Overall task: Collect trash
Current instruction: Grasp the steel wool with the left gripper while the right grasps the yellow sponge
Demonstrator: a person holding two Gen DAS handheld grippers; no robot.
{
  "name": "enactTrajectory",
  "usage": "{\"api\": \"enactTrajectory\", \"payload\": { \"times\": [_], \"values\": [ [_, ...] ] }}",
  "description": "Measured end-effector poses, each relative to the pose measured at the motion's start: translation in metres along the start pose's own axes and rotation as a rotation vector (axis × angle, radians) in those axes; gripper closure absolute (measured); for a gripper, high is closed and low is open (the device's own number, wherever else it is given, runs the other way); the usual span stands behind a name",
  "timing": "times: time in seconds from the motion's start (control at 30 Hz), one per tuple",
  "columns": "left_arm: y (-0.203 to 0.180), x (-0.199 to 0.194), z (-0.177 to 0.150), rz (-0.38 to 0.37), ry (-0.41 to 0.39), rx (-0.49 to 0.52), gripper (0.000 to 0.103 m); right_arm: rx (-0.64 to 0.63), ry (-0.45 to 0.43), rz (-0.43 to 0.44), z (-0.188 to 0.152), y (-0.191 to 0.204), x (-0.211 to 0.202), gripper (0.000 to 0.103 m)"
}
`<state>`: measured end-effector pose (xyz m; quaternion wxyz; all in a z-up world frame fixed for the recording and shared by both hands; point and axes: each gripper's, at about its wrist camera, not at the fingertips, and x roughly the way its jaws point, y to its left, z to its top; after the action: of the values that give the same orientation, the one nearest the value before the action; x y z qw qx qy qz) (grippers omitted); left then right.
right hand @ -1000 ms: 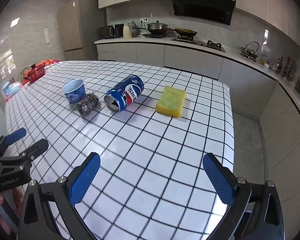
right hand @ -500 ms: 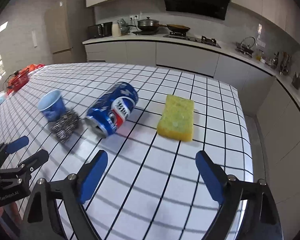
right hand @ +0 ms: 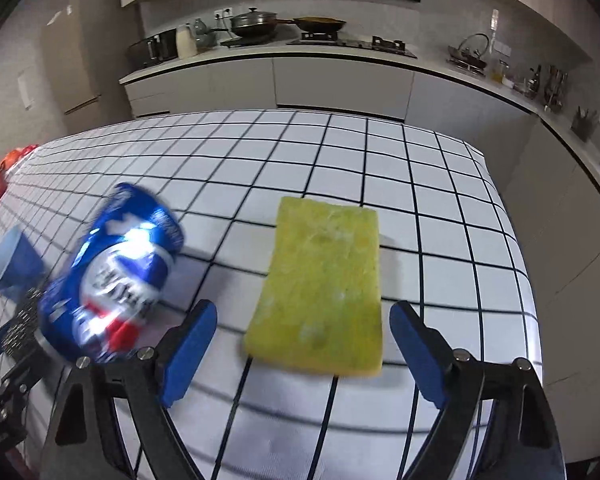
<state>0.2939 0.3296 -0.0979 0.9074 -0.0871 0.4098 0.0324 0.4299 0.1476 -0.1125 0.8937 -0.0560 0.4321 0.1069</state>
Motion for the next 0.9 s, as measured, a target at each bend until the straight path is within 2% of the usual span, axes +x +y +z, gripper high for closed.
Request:
{"api": "enactTrajectory", "payload": {
  "times": [0.17, 0.23, 0.27, 0.3, 0.33, 0.4, 0.5, 0.9],
  "values": [
    [0.001, 0.003, 0.003, 0.0, 0.011, 0.002, 0.031, 0.015, 0.033, 0.004, 0.002, -0.001, 0.014, 0.013],
    [0.001, 0.005, 0.004, -0.007, 0.023, 0.003, 0.041, 0.009, 0.029, -0.003, 0.002, -0.001, 0.014, 0.016],
    [0.002, 0.005, 0.004, -0.011, 0.024, 0.003, 0.044, 0.003, 0.027, -0.006, 0.001, 0.0, 0.013, 0.028],
    [0.001, 0.004, 0.004, -0.02, 0.023, 0.003, 0.053, -0.003, 0.022, -0.007, 0.001, 0.0, 0.012, 0.041],
    [0.002, 0.004, 0.004, -0.029, 0.023, 0.0, 0.058, 0.002, 0.02, 0.011, 0.001, -0.002, 0.009, 0.041],
    [0.004, 0.001, 0.003, -0.042, 0.017, -0.007, 0.06, 0.009, 0.023, 0.033, 0.0, -0.003, 0.007, 0.049],
    [0.002, -0.006, 0.0, -0.044, -0.003, -0.007, 0.061, 0.005, 0.015, 0.056, -0.005, -0.006, -0.002, 0.053],
    [-0.012, -0.041, -0.021, -0.052, -0.039, -0.001, 0.061, -0.045, -0.053, 0.102, -0.033, -0.01, -0.069, 0.054]
  ]
}}
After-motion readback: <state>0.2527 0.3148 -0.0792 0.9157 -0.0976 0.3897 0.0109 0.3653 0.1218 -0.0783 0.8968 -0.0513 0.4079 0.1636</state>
